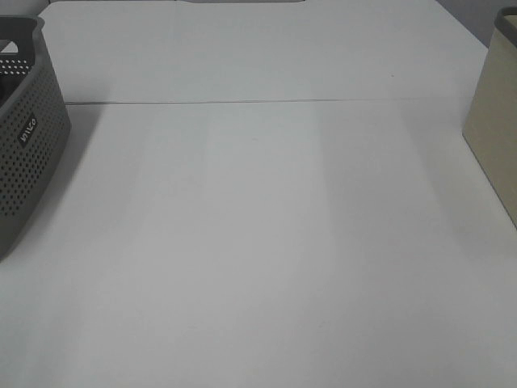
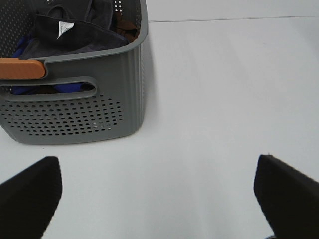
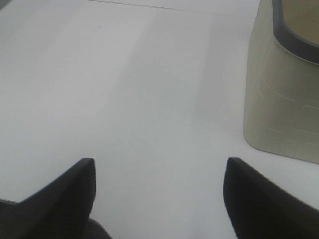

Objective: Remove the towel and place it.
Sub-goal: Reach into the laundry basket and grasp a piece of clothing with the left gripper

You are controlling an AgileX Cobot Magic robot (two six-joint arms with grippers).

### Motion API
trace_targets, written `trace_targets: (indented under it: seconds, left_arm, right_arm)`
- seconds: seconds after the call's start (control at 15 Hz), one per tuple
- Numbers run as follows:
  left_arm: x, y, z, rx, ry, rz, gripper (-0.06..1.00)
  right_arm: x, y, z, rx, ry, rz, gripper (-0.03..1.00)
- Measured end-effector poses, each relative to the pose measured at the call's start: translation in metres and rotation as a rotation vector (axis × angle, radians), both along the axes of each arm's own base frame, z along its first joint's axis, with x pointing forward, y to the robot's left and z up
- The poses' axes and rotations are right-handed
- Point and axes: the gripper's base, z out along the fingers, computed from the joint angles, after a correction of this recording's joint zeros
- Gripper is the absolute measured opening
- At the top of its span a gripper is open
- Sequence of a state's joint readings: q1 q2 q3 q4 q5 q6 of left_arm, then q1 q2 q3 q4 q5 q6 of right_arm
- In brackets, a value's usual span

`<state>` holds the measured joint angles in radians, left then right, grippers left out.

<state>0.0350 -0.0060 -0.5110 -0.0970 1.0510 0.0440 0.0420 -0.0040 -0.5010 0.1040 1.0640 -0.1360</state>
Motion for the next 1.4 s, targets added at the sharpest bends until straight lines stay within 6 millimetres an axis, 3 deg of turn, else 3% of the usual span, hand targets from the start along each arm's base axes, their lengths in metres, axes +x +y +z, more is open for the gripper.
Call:
trace_targets:
  seconds: [0.67,0.87,1.0,1.13,1.33,1.4]
  left_arm:
    - [0.0,0.0,0.0,0.0,0.001,0.0,0.99]
    - [0.005,0.001,0.017,0.025,0.062,-0.004,0.99]
    - [0.019,0.002,0.041,0.126,0.138,-0.053,0.99]
    - [0.053,0.01,0.075,0.343,0.242,-0.126,0.99]
    - [0.12,0.026,0.095,0.669,0.454,-0.234,0.99]
    - [0.131,0.029,0.099,0.71,0.475,-0.243,0.99]
  right_arm:
    - [0.0,0.0,0.0,0.0,0.0,0.0,0.7]
    - [0.0,0.0,0.0,0.0,0.0,0.0,0.7]
    - [0.0,0.0,0.0,0.0,0.0,0.0,0.7]
    - [0.0,0.0,0.0,0.0,0.0,0.0,0.7]
    - [0.0,0.0,0.0,0.0,0.0,0.0,0.7]
    - [0.0,0.0,0.0,0.0,0.0,0.0,0.7]
